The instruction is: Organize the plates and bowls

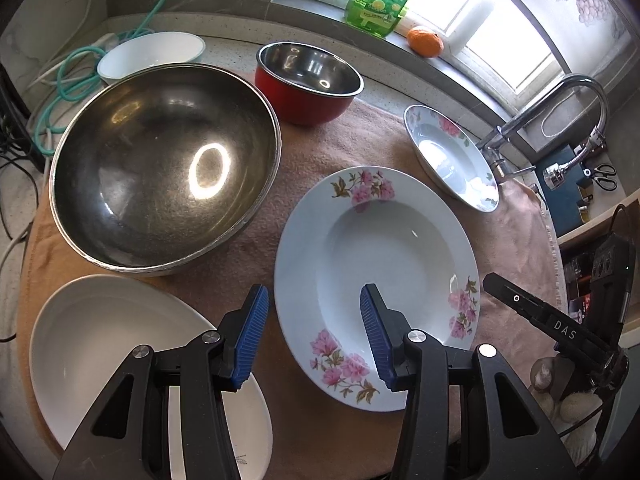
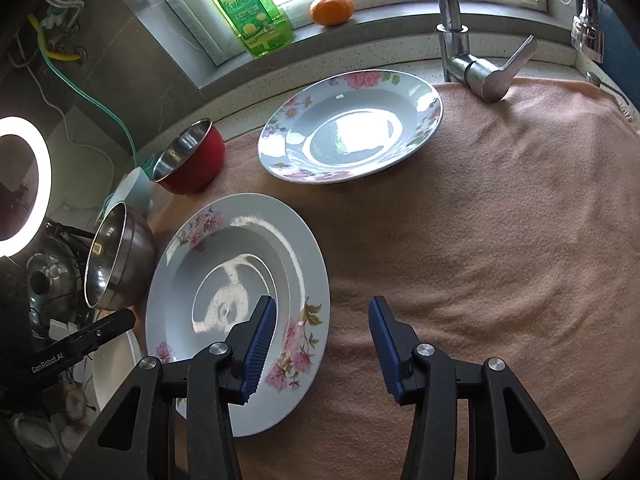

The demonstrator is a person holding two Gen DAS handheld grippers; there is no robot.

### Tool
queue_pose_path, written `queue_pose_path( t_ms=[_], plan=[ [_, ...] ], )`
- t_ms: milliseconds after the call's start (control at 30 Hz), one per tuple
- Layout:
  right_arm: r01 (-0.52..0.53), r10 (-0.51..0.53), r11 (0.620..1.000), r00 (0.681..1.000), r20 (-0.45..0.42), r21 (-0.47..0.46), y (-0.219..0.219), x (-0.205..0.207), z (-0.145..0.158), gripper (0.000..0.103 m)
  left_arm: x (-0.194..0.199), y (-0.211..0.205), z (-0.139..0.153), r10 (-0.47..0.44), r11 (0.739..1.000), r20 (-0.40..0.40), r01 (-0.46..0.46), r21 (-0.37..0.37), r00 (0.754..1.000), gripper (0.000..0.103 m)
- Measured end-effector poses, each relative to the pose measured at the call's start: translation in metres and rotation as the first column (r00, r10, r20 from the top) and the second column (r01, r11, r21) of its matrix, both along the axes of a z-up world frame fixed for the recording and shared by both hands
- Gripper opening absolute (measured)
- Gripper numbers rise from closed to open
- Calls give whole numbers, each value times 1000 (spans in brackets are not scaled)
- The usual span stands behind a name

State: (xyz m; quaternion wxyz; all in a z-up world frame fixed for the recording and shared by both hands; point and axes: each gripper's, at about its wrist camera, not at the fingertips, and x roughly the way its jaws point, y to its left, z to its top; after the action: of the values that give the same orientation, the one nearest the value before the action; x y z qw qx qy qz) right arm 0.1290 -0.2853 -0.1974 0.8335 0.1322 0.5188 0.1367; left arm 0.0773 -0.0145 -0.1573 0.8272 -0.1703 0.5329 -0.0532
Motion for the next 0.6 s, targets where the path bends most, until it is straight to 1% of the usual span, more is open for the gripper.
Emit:
queue_pose_path(
  t_ms=[333,600],
  plan=[
    [-13,14,1000,999,-37,23,4,9,-10,31,7,1,-10,4,1000,-29,-4,-15,1000,44],
    [-23,24,999,998,-57,31,5,14,-14,26,12,0,-13,7,1000,-38,-8,-9,999,44]
  ],
)
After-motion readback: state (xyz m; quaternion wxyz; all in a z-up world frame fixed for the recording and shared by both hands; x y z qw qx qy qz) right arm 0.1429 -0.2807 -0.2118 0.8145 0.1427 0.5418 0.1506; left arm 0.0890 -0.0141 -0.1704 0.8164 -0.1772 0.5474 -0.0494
